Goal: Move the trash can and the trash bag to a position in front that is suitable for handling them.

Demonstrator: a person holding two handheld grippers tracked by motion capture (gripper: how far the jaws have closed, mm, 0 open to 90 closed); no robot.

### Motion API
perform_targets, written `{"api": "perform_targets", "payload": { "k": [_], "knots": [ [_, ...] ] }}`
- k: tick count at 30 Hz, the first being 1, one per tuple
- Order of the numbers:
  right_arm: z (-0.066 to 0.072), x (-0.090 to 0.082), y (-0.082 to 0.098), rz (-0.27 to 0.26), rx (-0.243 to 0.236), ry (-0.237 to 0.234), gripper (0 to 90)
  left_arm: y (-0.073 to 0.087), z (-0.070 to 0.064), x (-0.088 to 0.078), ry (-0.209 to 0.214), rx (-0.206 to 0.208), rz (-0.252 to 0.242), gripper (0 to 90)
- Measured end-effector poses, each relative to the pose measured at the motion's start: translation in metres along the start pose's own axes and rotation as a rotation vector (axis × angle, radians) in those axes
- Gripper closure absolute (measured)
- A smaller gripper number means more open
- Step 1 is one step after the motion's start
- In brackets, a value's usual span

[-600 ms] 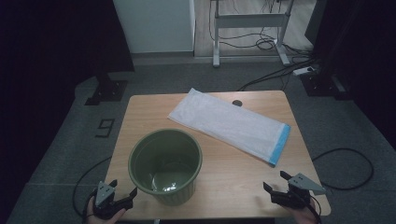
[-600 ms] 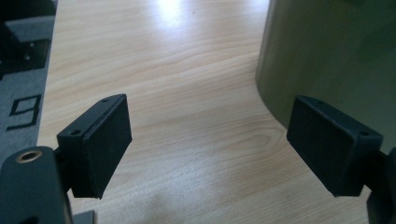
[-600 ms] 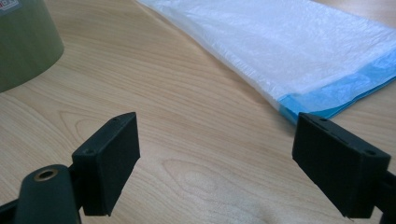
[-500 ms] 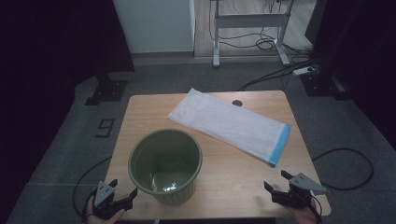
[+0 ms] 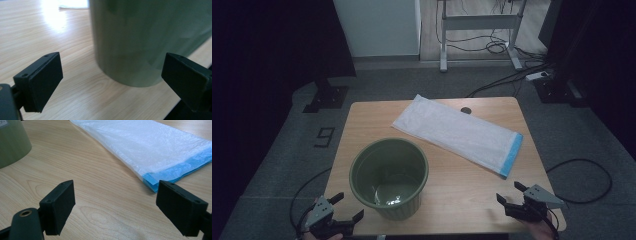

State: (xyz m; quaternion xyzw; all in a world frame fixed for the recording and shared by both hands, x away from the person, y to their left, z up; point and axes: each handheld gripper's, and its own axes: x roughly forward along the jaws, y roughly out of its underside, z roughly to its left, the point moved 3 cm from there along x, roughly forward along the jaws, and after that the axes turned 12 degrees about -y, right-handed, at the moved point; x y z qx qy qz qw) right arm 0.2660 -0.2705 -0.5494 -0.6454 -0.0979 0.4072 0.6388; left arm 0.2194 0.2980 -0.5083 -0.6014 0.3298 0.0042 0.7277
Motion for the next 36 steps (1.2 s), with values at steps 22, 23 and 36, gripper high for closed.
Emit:
{"api": "perform_targets", "payload": {
  "k": [22,23,36],
  "knots": [
    [0.004,-0.003,0.006,0.009,-0.005,-0.029,15.8,-0.023,-0.027,0.032,0.171,0.101,-0.021,2.6],
    [0.005,-0.004,0.006,0.008,-0.005,-0.031,15.8,-0.025,-0.029,0.034,0.173,0.104,-0.019,2.7],
    [0.004,-0.011,0.007,-0.011,0.014,-0.019,15.8,-0.047,-0.044,0.063,0.216,0.113,-0.029,5.1]
  ]
}}
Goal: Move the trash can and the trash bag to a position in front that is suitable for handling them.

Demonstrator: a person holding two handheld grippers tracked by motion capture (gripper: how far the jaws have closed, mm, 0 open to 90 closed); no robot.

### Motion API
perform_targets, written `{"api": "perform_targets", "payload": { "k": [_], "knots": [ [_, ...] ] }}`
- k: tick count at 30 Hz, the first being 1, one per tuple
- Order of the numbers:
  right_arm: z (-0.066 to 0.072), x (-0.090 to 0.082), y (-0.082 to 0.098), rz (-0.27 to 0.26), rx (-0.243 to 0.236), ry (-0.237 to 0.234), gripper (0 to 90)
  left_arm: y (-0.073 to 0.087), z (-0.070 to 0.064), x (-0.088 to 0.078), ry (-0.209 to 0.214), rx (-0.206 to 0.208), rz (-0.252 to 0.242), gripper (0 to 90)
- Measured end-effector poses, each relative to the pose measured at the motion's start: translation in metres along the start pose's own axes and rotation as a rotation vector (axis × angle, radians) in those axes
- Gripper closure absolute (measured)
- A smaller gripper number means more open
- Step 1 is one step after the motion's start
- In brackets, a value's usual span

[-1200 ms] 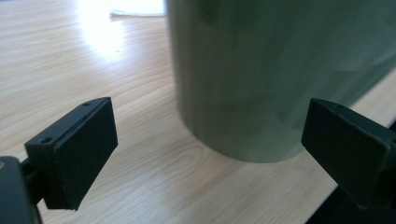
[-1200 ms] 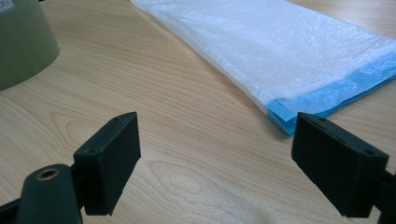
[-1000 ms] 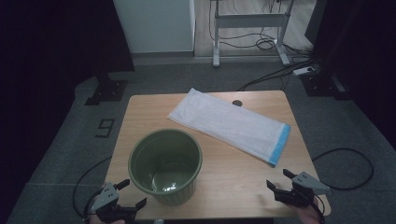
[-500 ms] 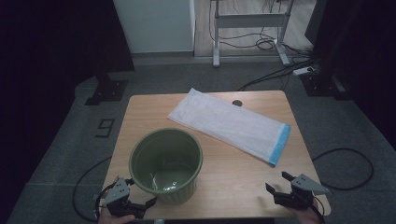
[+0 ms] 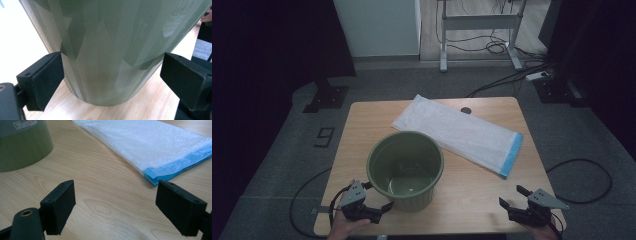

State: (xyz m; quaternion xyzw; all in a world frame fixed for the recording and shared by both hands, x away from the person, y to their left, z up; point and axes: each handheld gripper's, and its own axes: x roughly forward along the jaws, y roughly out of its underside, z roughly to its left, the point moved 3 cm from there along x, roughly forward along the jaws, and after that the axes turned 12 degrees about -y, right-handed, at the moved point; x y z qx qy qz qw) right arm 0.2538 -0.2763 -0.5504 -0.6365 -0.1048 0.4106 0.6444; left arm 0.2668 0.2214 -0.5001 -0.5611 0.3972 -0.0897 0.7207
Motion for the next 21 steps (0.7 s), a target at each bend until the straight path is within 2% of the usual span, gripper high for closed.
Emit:
{"api": "perform_targets", "payload": {
  "k": [5,13,21],
  "knots": [
    [0.001,0.003,0.001,0.013,-0.007,-0.013,15.8,-0.012,-0.004,0.012,0.009,0.007,0.005,6.0],
    [0.005,0.011,-0.002,0.021,-0.015,-0.023,15.8,-0.021,-0.01,0.03,0.022,0.003,-0.001,6.9],
    [0.007,0.012,-0.002,0.031,-0.024,-0.038,15.8,-0.033,-0.015,0.049,0.016,0.0,0.01,6.9]
  ]
}}
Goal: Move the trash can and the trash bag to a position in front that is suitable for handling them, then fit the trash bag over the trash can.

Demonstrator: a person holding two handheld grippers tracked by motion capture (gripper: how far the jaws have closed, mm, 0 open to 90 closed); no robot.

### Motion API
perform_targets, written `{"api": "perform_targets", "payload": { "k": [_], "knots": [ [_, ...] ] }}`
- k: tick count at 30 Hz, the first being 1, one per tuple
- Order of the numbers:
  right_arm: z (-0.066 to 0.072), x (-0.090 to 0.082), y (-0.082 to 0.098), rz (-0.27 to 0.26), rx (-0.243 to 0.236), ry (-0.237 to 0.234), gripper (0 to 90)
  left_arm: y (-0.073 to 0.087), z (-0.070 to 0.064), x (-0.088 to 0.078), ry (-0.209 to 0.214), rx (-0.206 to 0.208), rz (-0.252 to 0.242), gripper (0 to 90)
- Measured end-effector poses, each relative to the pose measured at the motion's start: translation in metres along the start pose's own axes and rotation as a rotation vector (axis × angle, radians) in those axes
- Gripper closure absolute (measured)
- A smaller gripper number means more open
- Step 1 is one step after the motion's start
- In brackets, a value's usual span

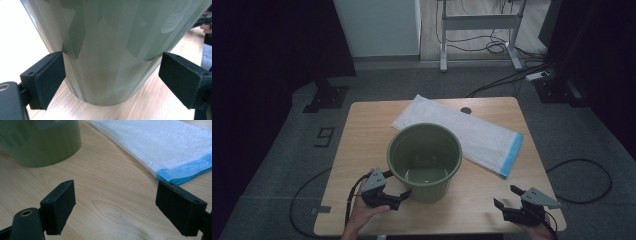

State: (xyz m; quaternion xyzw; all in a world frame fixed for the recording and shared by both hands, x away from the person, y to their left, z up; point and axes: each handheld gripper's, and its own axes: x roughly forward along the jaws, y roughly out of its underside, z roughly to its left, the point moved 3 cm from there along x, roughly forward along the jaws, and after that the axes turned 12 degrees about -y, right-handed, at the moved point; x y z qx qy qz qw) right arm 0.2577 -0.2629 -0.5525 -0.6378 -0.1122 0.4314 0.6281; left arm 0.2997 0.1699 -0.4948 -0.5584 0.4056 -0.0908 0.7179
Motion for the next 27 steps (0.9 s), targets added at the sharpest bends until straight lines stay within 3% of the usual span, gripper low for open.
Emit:
{"api": "perform_targets", "payload": {
  "k": [6,7,9,11,14,15,17,23,27],
  "knots": [
    [0.001,-0.002,0.0,-0.002,-0.002,-0.002,15.9,-0.007,-0.004,0.013,-0.012,-0.022,0.007,6.5],
    [0.001,-0.002,-0.001,-0.005,-0.002,-0.003,15.9,-0.007,-0.006,0.01,-0.047,-0.025,0.002,6.8],
    [0.001,-0.002,-0.001,-0.005,-0.003,-0.001,15.9,-0.006,-0.006,0.008,-0.062,-0.026,0.0,8.4],
    [0.002,-0.003,-0.001,-0.01,-0.005,0.004,15.9,0.0,-0.003,-0.007,-0.086,-0.049,-0.015,8.6],
    [0.002,-0.004,-0.002,-0.016,-0.002,0.015,16.0,0.005,-0.002,-0.015,-0.104,-0.06,-0.016,8.6],
    [0.002,-0.003,-0.003,-0.017,0.0,0.02,16.3,0.013,0.0,-0.024,-0.131,-0.071,-0.006,8.6],
    [0.002,-0.001,-0.005,-0.019,0.008,0.016,16.9,0.022,0.002,-0.031,-0.141,-0.073,0.011,8.5],
    [-0.003,0.016,-0.017,0.017,0.001,0.077,17.2,0.042,0.008,-0.042,-0.174,-0.066,0.055,8.5],
    [-0.007,0.029,-0.029,0.049,-0.04,0.118,17.3,0.049,0.013,-0.043,-0.187,-0.063,0.073,8.5]
  ]
}}
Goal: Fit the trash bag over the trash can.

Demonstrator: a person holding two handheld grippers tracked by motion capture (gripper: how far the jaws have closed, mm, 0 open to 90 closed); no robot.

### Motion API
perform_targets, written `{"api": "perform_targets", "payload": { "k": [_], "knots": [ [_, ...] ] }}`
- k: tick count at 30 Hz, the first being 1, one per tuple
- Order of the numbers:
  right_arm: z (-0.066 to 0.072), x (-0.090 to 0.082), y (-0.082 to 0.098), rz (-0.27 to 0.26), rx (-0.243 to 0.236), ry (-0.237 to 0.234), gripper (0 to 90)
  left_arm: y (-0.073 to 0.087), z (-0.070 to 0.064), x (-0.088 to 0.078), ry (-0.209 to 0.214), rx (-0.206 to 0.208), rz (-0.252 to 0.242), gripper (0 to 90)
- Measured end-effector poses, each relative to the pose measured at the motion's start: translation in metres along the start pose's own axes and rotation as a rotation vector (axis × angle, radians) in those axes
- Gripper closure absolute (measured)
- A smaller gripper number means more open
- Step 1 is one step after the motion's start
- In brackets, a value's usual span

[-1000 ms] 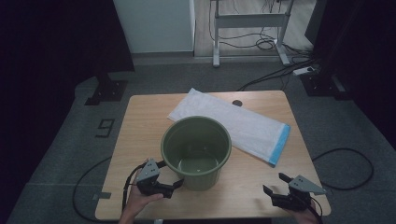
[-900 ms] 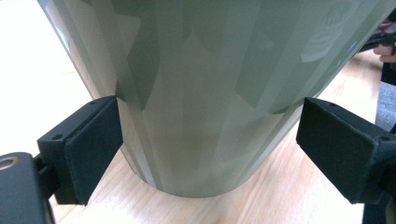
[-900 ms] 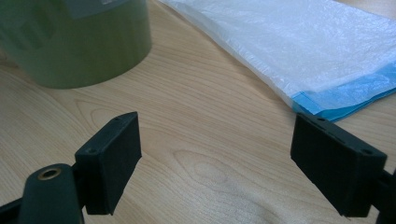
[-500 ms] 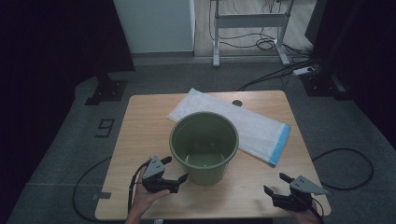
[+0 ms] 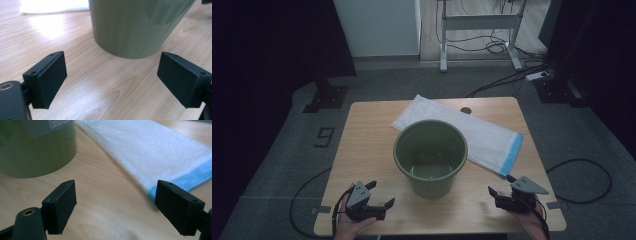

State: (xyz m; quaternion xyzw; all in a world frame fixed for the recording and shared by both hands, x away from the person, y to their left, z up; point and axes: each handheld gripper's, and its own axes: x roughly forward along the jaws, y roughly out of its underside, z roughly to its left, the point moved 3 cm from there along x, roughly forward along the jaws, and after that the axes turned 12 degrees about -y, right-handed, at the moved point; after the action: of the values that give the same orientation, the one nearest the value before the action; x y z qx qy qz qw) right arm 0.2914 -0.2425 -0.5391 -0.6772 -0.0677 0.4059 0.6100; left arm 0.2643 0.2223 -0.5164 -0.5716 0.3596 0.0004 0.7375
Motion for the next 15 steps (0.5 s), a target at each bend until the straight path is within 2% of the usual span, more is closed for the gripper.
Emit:
{"api": "perform_targets", "payload": {
  "k": [1,4,11,13,14,15],
  "knots": [
    [0.0,0.0,0.0,0.0,0.0,0.0,17.3,0.0,0.0,0.0,0.0,0.0,0.0,8.5],
    [-0.006,0.015,-0.015,0.038,-0.022,0.014,18.4,0.004,0.005,0.0,0.002,-0.02,0.001,8.6],
    [-0.016,0.05,-0.036,0.091,-0.02,-0.016,22.3,0.013,0.012,0.002,-0.008,-0.04,0.023,8.7],
    [-0.018,0.063,-0.038,0.113,-0.02,-0.02,22.7,0.014,0.015,0.001,0.006,-0.066,0.0,9.3],
    [-0.018,0.063,-0.038,0.113,-0.02,-0.02,22.7,0.014,0.015,0.001,0.006,-0.066,0.0,9.8],
    [-0.02,0.076,-0.038,0.136,-0.017,-0.007,22.8,0.014,0.017,-0.001,0.01,-0.079,-0.015,9.8]
  ]
}}
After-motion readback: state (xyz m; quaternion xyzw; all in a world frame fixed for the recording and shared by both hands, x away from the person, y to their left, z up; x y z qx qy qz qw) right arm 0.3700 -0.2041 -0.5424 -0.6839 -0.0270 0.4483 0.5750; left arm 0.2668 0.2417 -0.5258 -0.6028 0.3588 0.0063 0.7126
